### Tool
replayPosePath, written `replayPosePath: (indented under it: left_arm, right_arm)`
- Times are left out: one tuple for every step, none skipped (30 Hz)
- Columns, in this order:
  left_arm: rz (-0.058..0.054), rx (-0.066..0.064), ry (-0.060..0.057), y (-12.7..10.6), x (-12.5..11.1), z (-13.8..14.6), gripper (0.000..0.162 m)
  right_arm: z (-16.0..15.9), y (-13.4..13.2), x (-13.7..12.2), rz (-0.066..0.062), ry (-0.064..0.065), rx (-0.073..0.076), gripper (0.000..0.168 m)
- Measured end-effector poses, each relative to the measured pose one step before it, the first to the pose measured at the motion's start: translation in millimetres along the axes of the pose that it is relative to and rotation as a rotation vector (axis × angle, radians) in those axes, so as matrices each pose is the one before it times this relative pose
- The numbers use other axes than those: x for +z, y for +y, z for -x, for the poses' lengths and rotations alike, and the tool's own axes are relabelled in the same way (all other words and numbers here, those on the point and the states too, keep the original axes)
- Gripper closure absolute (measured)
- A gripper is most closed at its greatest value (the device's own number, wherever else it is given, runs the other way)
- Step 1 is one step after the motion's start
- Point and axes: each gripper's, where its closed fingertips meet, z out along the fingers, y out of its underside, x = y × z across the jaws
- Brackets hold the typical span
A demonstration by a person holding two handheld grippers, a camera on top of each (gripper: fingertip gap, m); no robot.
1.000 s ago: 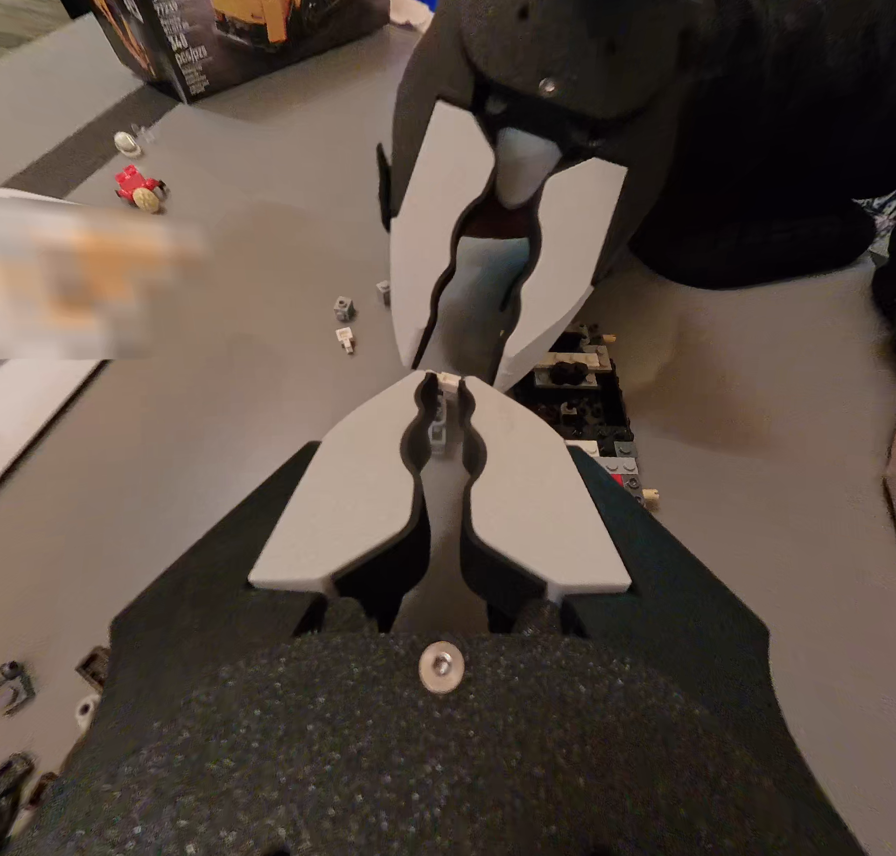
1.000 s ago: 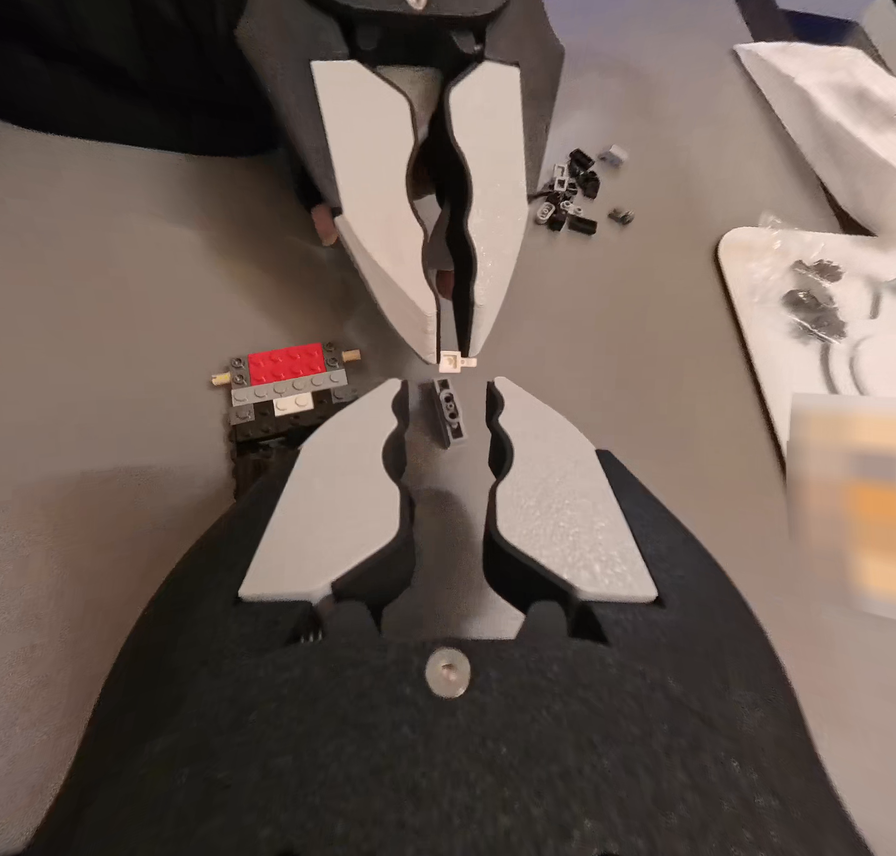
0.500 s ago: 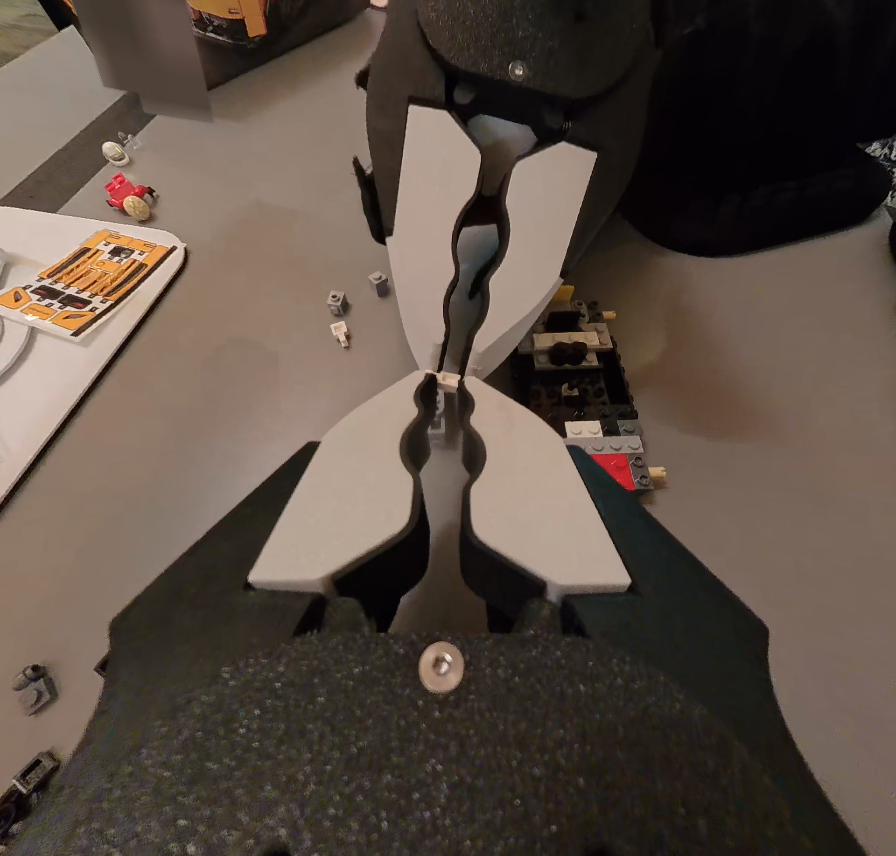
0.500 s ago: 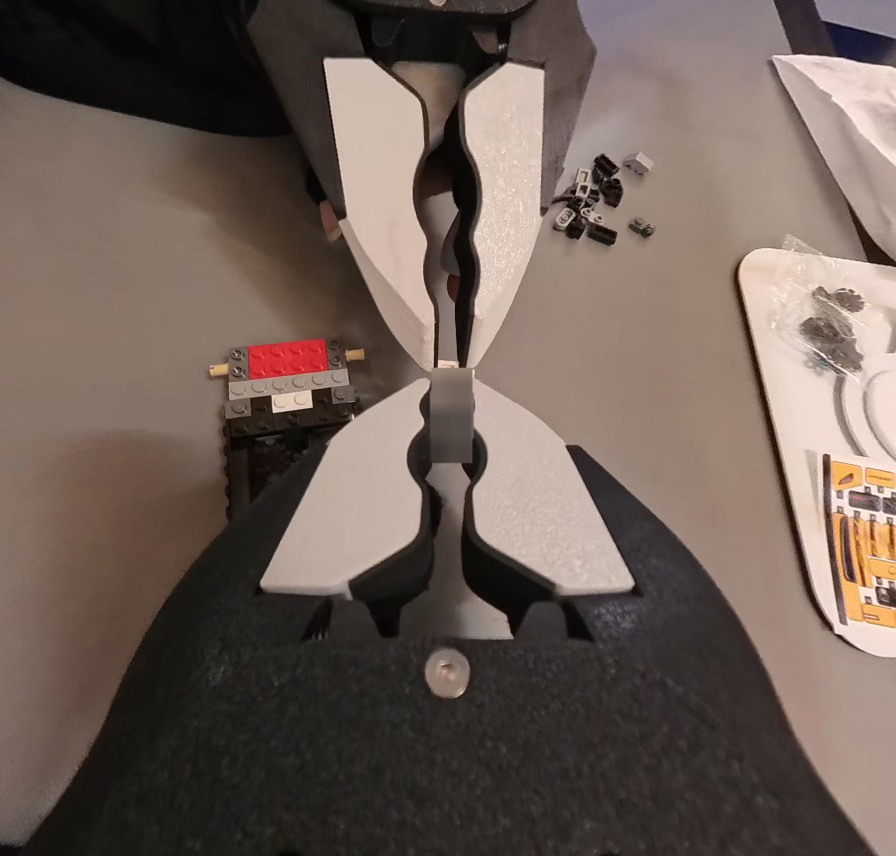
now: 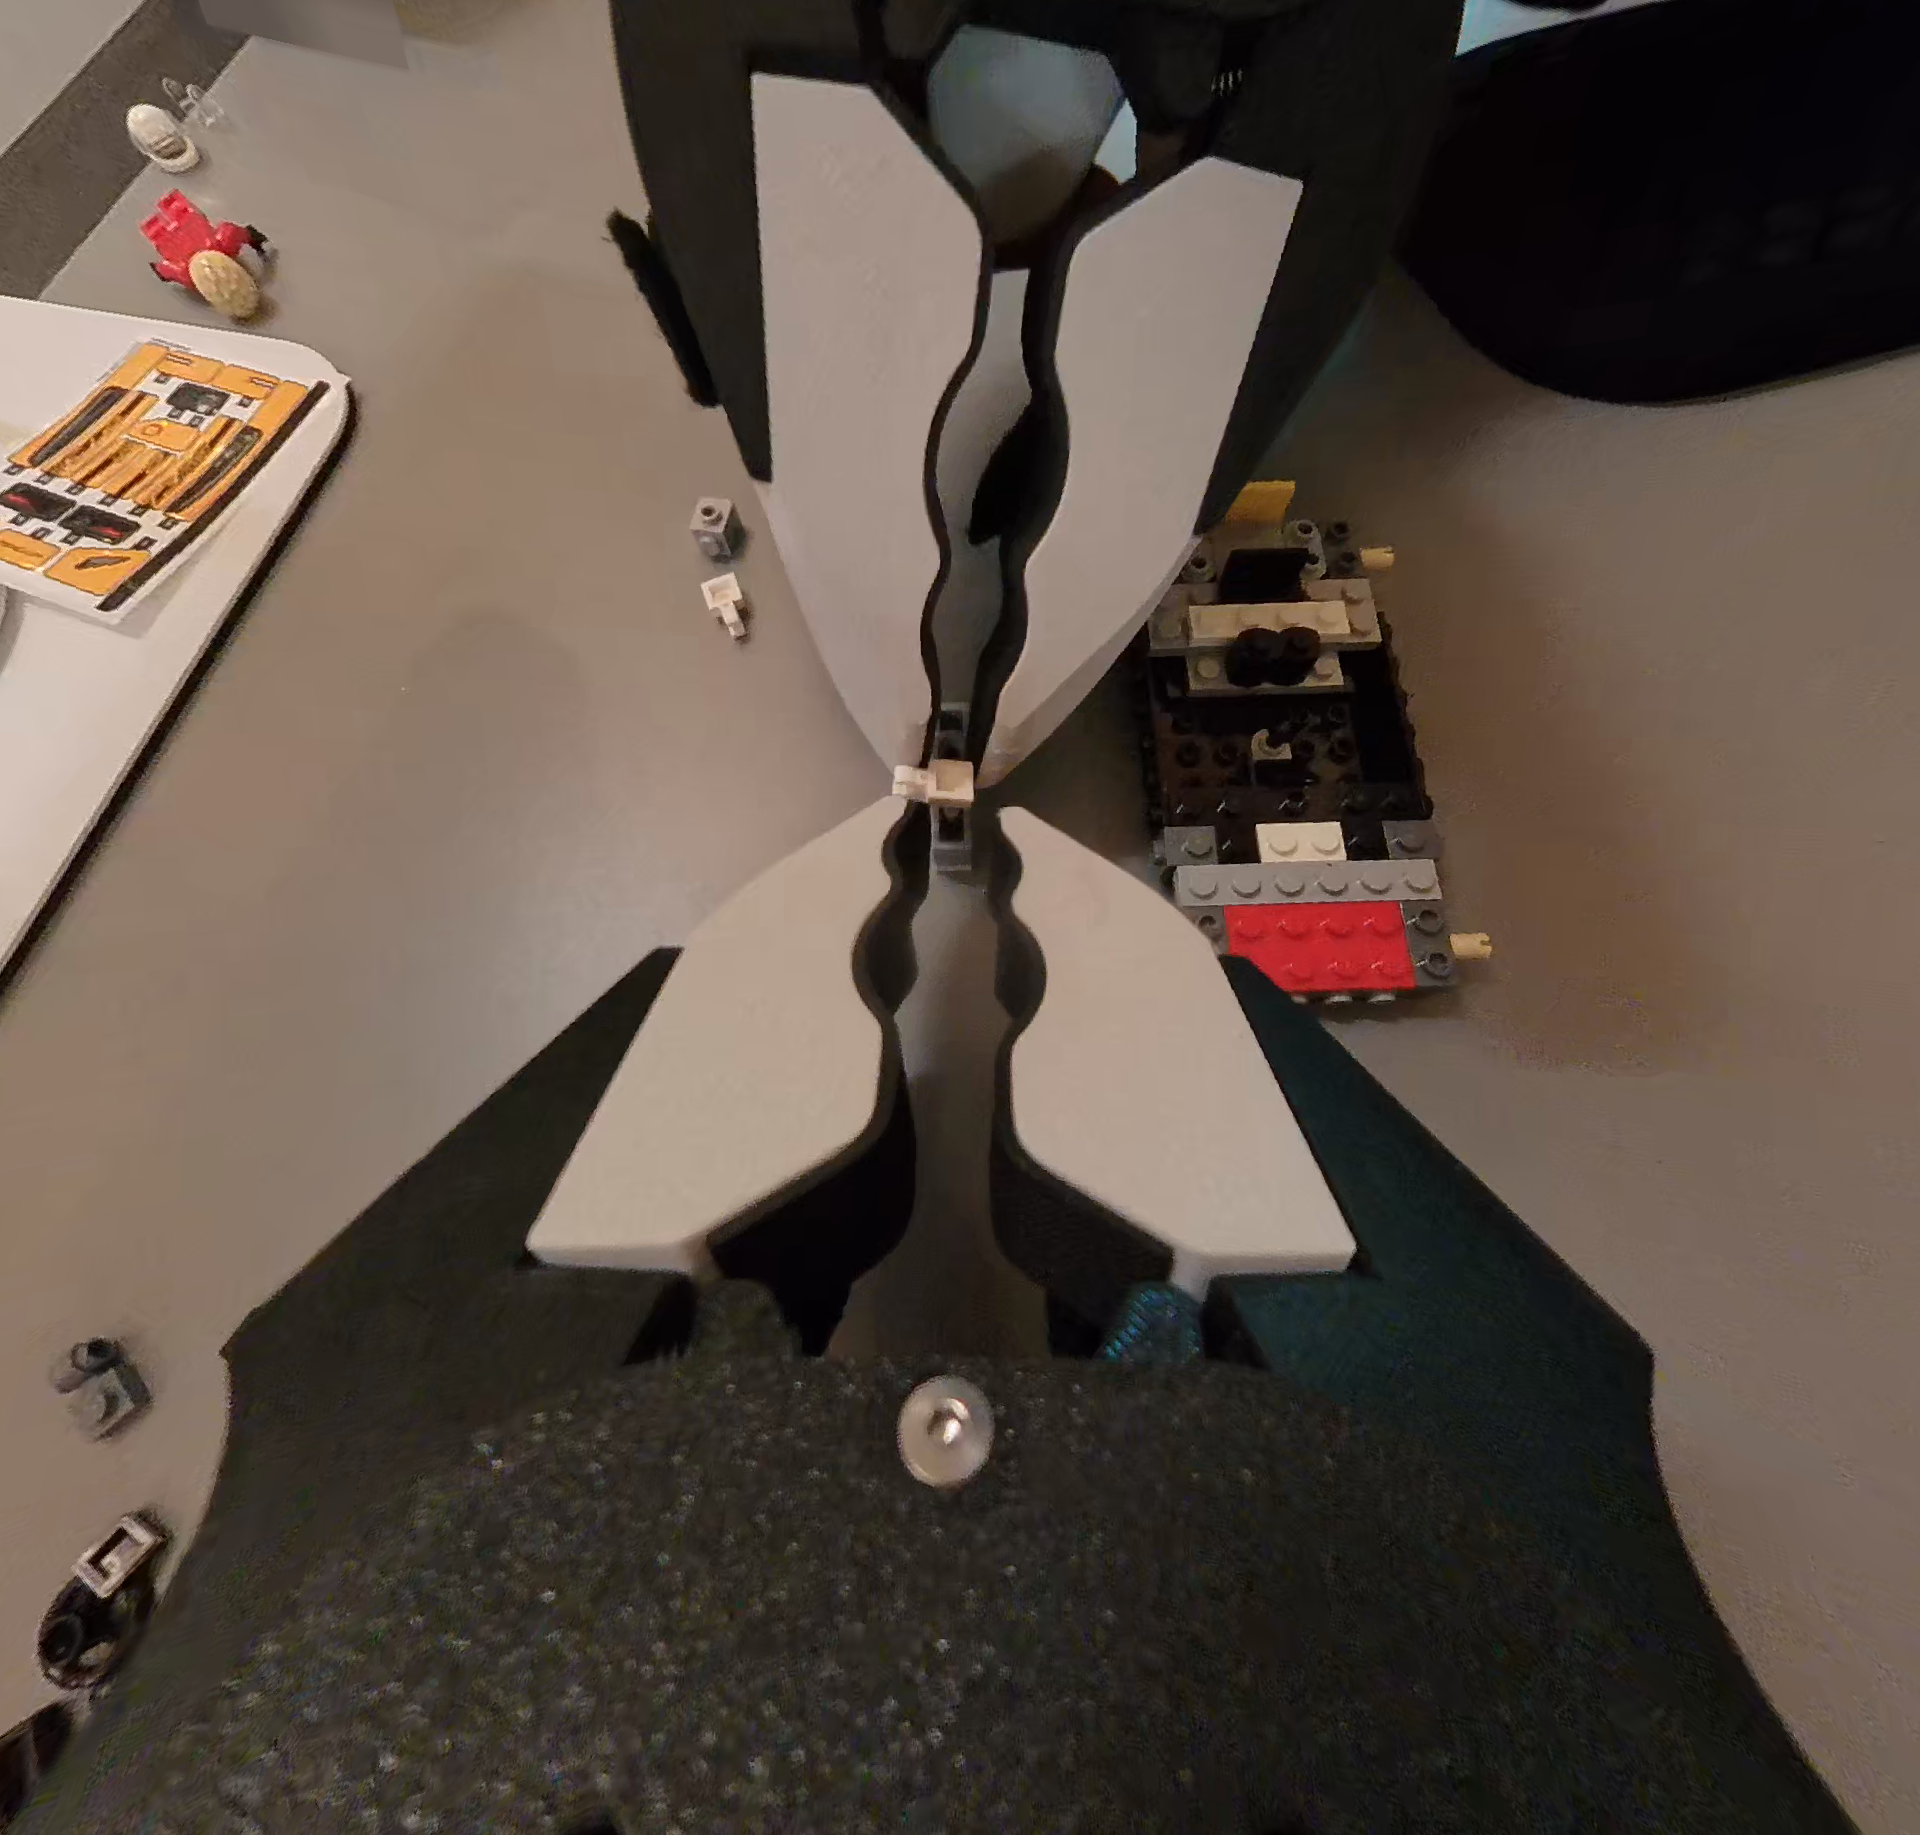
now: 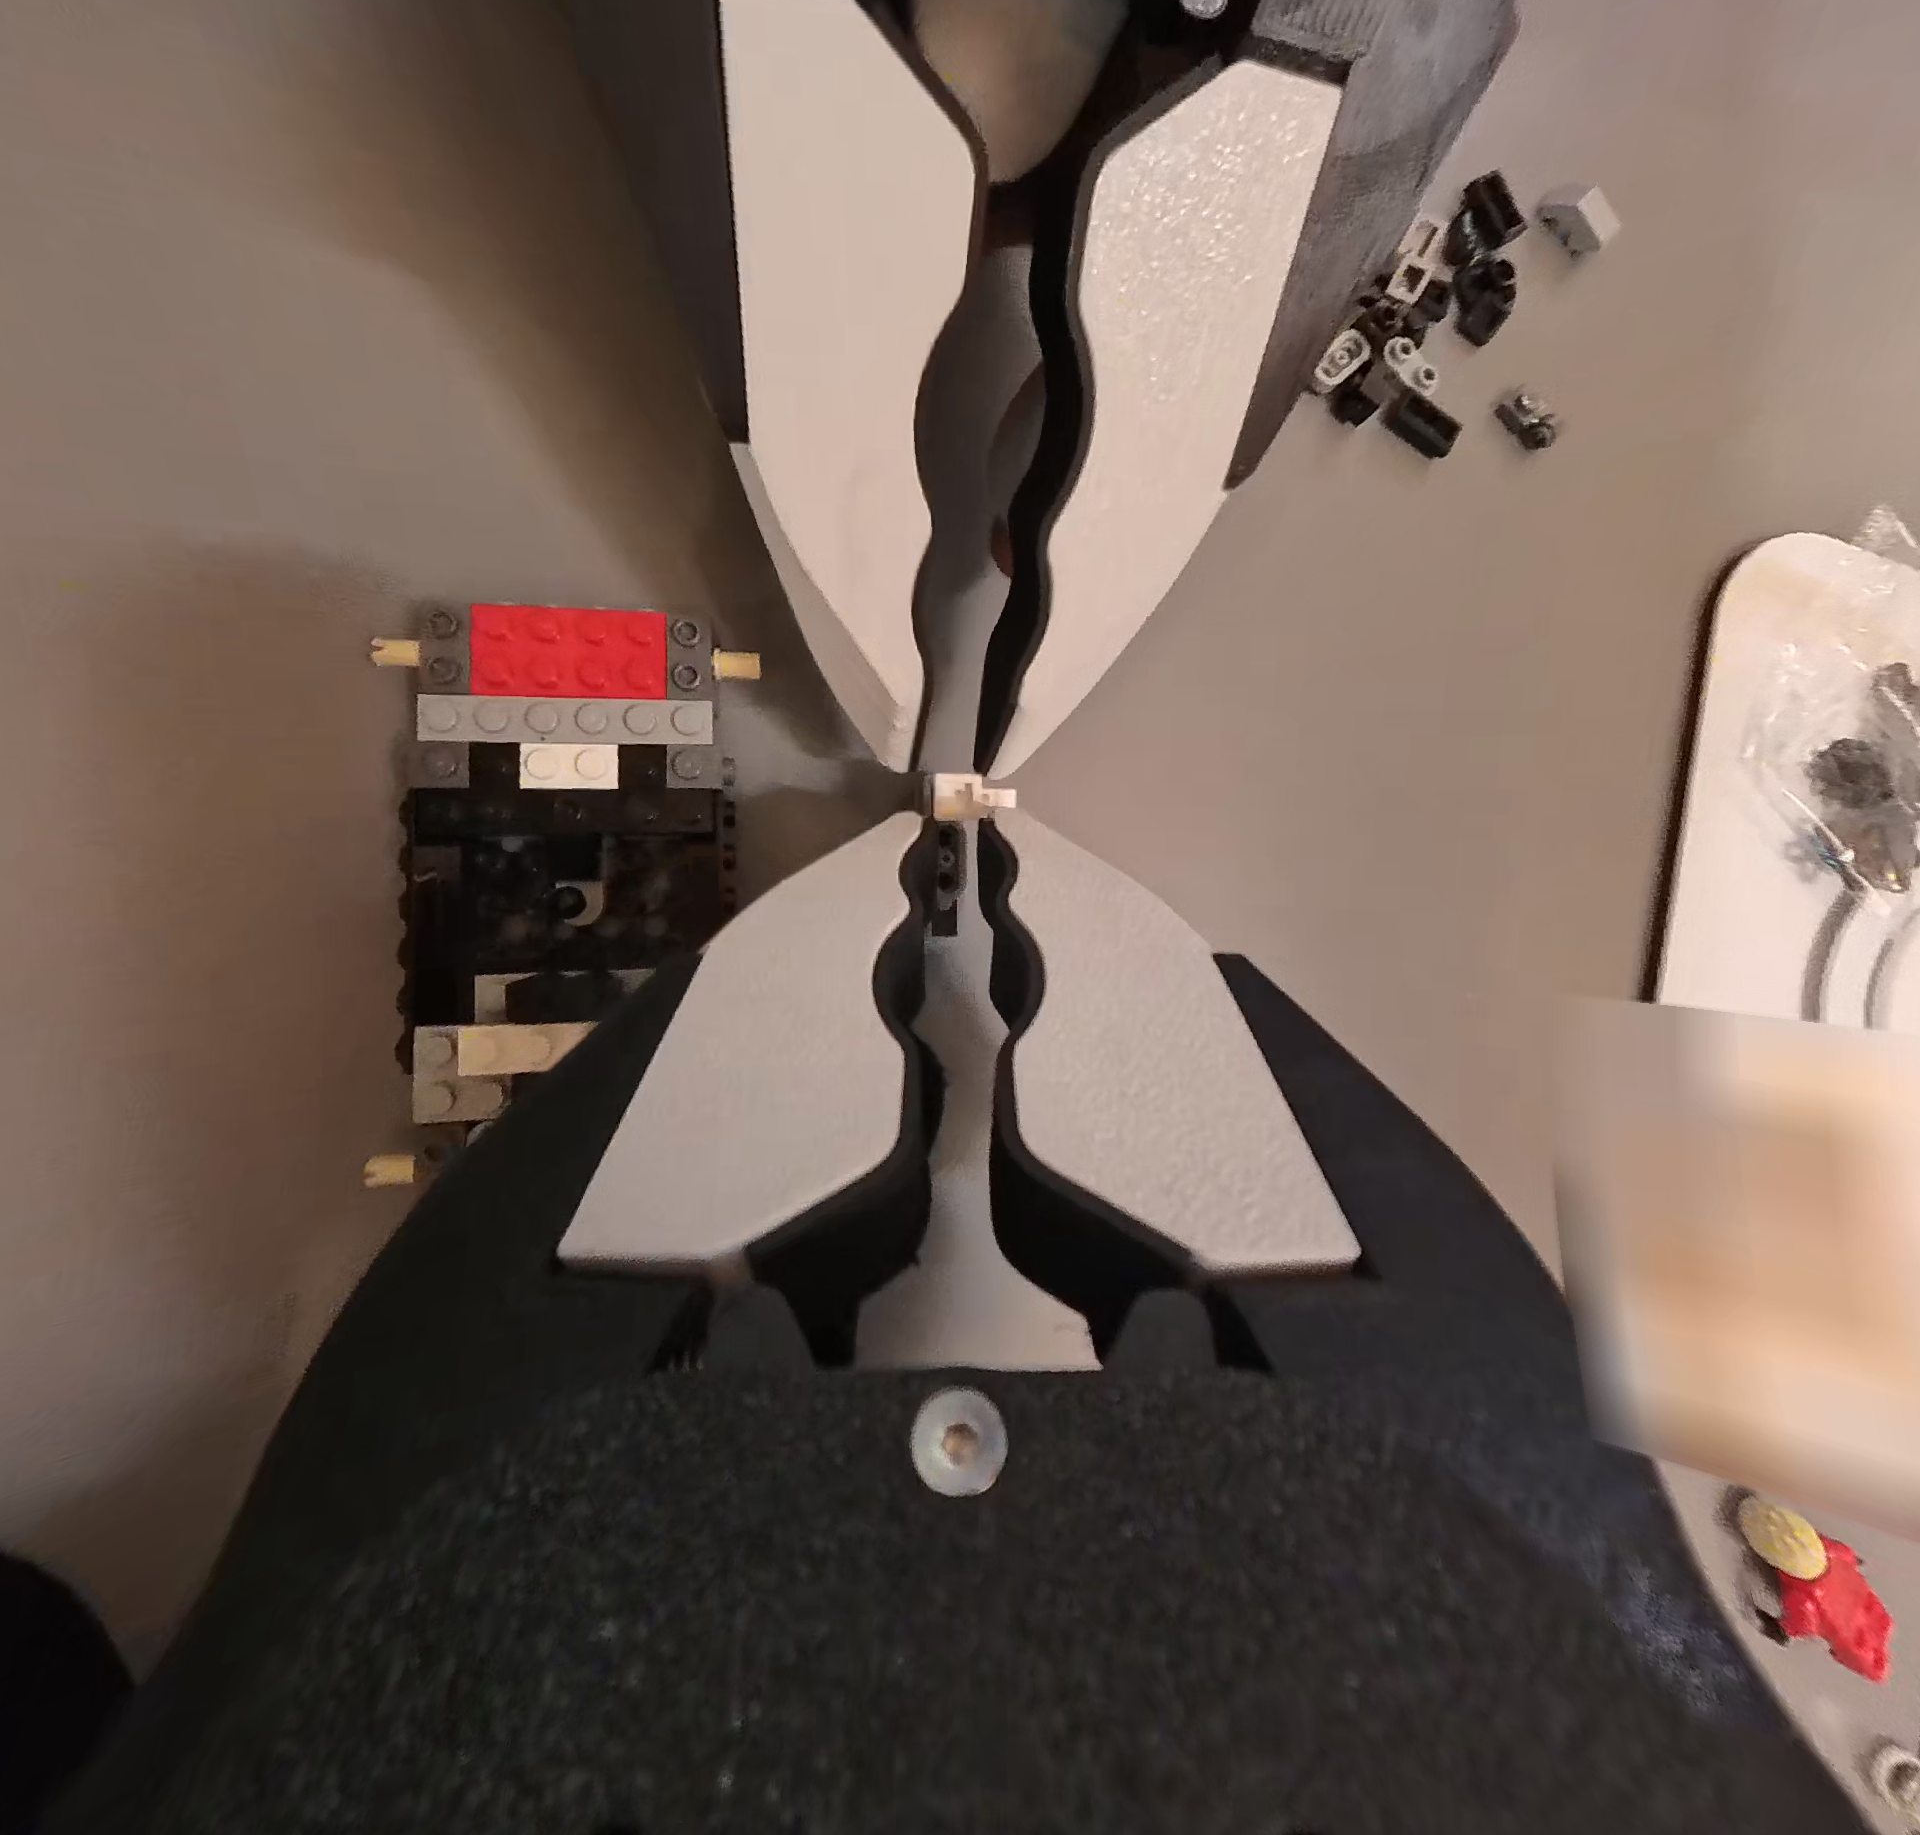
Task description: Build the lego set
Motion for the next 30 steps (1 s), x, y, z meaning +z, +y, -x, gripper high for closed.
replayPosePath:
  left_arm:
    - [0.0053,0.0014,-0.0052,0.75,0.7,0.54,0.152]
    - [0.0037,-0.0009,-0.0027,0.52,0.67,0.24,0.152]
    - [0.0035,-0.0033,-0.0021,0.68,0.61,0.25,0.153]
    - [0.0035,-0.0049,-0.0018,0.65,0.5,0.52,0.154]
    - [0.0002,-0.0062,-0.0016,0.15,0.32,0.5,0.154]
    - [0.0,-0.0056,-0.0013,0.04,0.29,0.36,0.155]
    - [0.0008,-0.003,-0.0013,-0.05,0.14,0.27,0.155]
    - [0.0005,-0.0015,-0.0016,0.0,0.05,0.4,0.154]
    - [0.0002,-0.0007,0.003,-0.09,-0.03,-0.36,0.153]
    - [0.0001,-0.0012,0.0022,-0.18,-0.08,-0.3,0.153]
    - [-0.0012,0.0,0.0029,-0.31,-0.21,-0.41,0.152]
    - [0.0001,0.0004,0.0016,-0.11,-0.01,-0.24,0.151]
    - [-0.0001,-0.0001,-0.0025,-0.17,-0.12,0.32,0.15]
    - [-0.0026,-0.0028,-0.007,-0.53,-0.06,1.27,0.148]
    - [-0.0018,-0.0044,-0.0001,-0.31,-0.59,0.48,0.149]
    - [-0.004,-0.0051,0.0027,-0.73,-0.44,0.01,0.149]
    - [-0.0035,-0.0017,0.0001,-0.71,-0.41,0.03,0.149]
    - [0.0037,0.0025,-0.0022,0.29,-0.01,0.22,0.15]
    - [0.003,0.0017,-0.0022,0.31,0.22,0.1,0.15]
    - [0.002,0.0005,0.0007,0.1,0.23,-0.36,0.15]
    - [0.0018,0.0013,0.0016,0.05,0.12,-0.37,0.151]
    - [0.001,0.0013,-0.0008,-0.05,0.0,-0.07,0.152]
    - [-0.0011,-0.0007,-0.0009,-0.33,0.0,0.14,0.152]
    - [0.0,-0.0014,0.0021,-0.1,-0.03,-0.15,0.152]
    - [-0.0001,0.0,-0.0018,-0.04,-0.12,0.3,0.152]
    - [0.0005,0.0017,-0.0026,0.02,0.03,0.41,0.152]
    - [0.0013,0.0031,-0.0029,0.06,0.05,0.19,0.152]
    - [0.0022,0.0043,-0.0027,0.27,0.19,0.05,0.153]
    - [0.0004,0.0029,0.001,0.1,0.07,-0.34,0.154]
    - [-0.0028,-0.0009,0.0018,-0.32,0.14,-0.24,0.154]
  right_arm:
    - [-0.15,0.7,0.67,0.0168,-0.0086,-0.0037,0.162]
    - [0.14,0.61,0.51,0.0149,-0.0106,-0.0042,0.162]
    - [0.06,0.38,0.5,0.0119,-0.0106,-0.0024,0.162]
    - [0.02,-0.16,0.19,0.0081,-0.0097,0.0005,0.162]
    - [-0.03,0.12,0.1,0.008,-0.0091,0.0013,0.162]
    - [-0.2,0.15,0.04,0.0074,-0.007,0.0009,0.162]
    - [-0.29,0.22,0.06,0.0075,-0.0048,-0.0003,0.162]
    - [-0.57,0.04,0.12,0.0075,-0.0017,-0.002,0.161]
    - [-0.05,0.0,0.03,0.0081,-0.0049,0.0007,0.161]
    - [-0.12,-0.2,-0.2,0.0068,-0.005,0.0023,0.161]
    - [0.18,0.02,-0.13,0.0068,-0.0063,0.0018,0.162]
    - [-0.01,-0.1,-0.08,0.0054,-0.0043,0.0021,0.162]
    - [-0.14,-0.29,0.01,0.0025,-0.0028,0.0022,0.162]
    - [1.16,-1.36,0.09,-0.0067,-0.0102,0.003,0.162]
    - [1.09,-1.54,0.06,-0.0077,-0.0077,0.0048,0.162]
    - [-0.66,0.18,0.38,0.0033,0.0046,0.001,0.162]
    - [-0.6,0.15,0.48,0.0026,0.0052,-0.0012,0.162]
    - [0.35,-0.47,0.26,-0.0017,-0.0018,0.0012,0.162]
    - [-0.14,0.15,0.29,0.0016,-0.0001,0.0022,0.162]
    - [0.32,0.17,0.14,0.0011,-0.0022,0.001,0.162]
    - [0.23,0.08,-0.05,0.0001,-0.0013,0.0,0.162]
    - [-0.55,0.1,-0.14,0.0003,0.0031,0.0021,0.162]
    - [-0.31,0.03,-0.31,0.0001,0.0002,0.0037,0.162]
    - [0.23,-0.24,-0.2,-0.0016,-0.0022,0.0018,0.162]
    - [-0.43,-0.09,0.05,-0.0007,0.0037,0.0007,0.162]
    - [-0.36,-0.03,0.14,-0.0001,0.0029,0.0009,0.162]
    - [-0.17,0.15,0.16,0.0,0.0007,0.0018,0.162]
    - [-0.14,0.11,0.19,0.0002,0.0006,0.0028,0.161]
    - [-0.62,0.81,0.26,0.0032,0.0039,0.0018,0.162]
    - [-0.29,0.58,0.27,0.0007,0.0016,0.0007,0.162]
